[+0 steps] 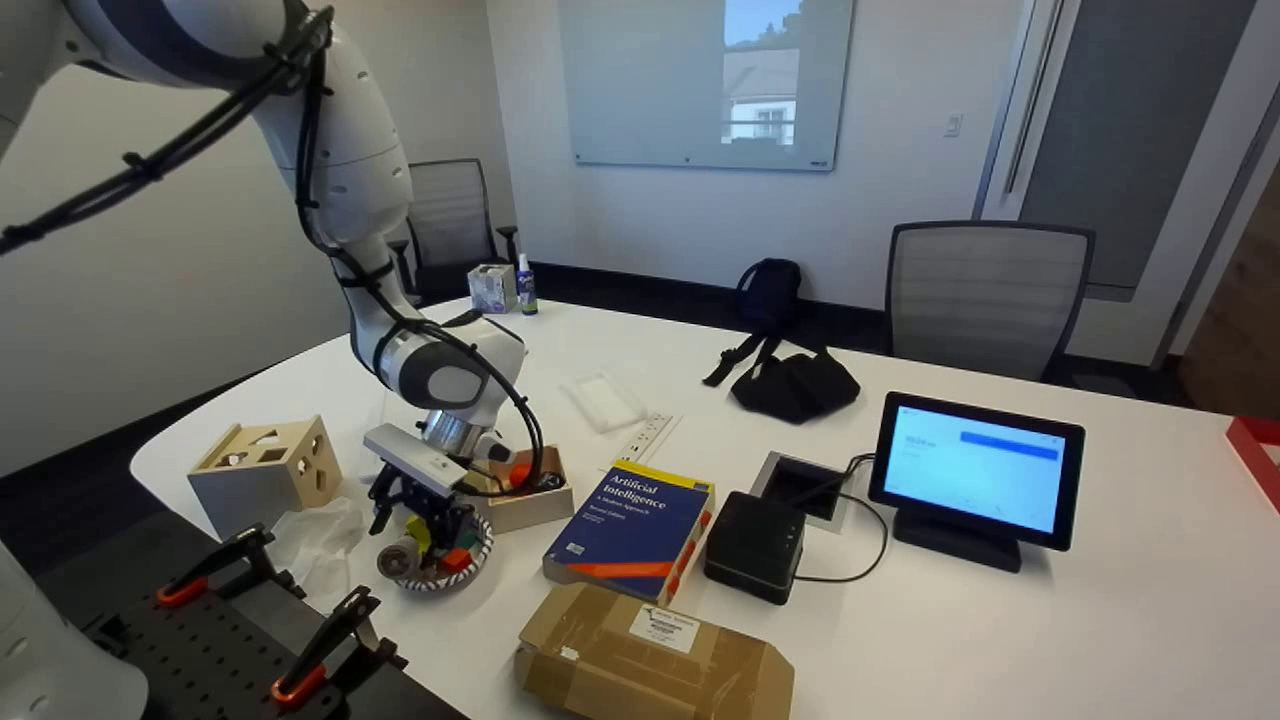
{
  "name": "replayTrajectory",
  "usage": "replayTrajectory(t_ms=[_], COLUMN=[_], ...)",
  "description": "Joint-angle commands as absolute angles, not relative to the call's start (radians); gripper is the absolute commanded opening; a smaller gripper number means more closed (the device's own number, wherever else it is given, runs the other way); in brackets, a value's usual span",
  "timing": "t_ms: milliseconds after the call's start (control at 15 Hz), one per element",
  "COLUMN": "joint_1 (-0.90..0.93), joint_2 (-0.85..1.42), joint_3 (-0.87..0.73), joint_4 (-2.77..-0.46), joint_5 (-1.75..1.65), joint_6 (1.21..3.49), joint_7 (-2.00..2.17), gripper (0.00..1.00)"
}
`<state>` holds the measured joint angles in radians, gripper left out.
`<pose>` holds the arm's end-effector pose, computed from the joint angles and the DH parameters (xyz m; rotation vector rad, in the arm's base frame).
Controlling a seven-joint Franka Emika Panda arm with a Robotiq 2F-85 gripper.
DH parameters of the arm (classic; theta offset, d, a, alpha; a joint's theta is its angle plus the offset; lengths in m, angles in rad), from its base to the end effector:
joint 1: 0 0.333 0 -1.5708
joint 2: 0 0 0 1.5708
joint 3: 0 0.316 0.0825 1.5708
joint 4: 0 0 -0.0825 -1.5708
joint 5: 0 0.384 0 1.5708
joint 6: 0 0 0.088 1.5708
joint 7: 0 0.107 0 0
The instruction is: Remove the white container from the white plate and put it in the wooden box
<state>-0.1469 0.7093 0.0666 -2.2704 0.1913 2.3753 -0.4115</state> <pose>0.4234 -0.0250 0.0162 -2.7506 -0.2056 0.7877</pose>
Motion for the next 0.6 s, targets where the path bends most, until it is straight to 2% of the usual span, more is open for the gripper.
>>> replayTrajectory(t_ms=[0,133,200,267,333,533], joint_1=[-0.164,-0.165,-0.163,-0.164,-0.165,-0.17], joint_2=[0.761,0.784,0.793,0.8,0.807,0.818], joint_3=[0.088,0.09,0.09,0.091,0.092,0.096], joint_4=[-2.218,-2.198,-2.19,-2.184,-2.178,-2.168], joint_5=[0.163,0.153,0.148,0.145,0.142,0.141], joint_6=[2.373,2.369,2.37,2.37,2.369,2.369], joint_7=[-0.407,-0.406,-0.404,-0.403,-0.403,-0.405], gripper=[1.0,1.0,0.75,0.74,0.68,0.42])
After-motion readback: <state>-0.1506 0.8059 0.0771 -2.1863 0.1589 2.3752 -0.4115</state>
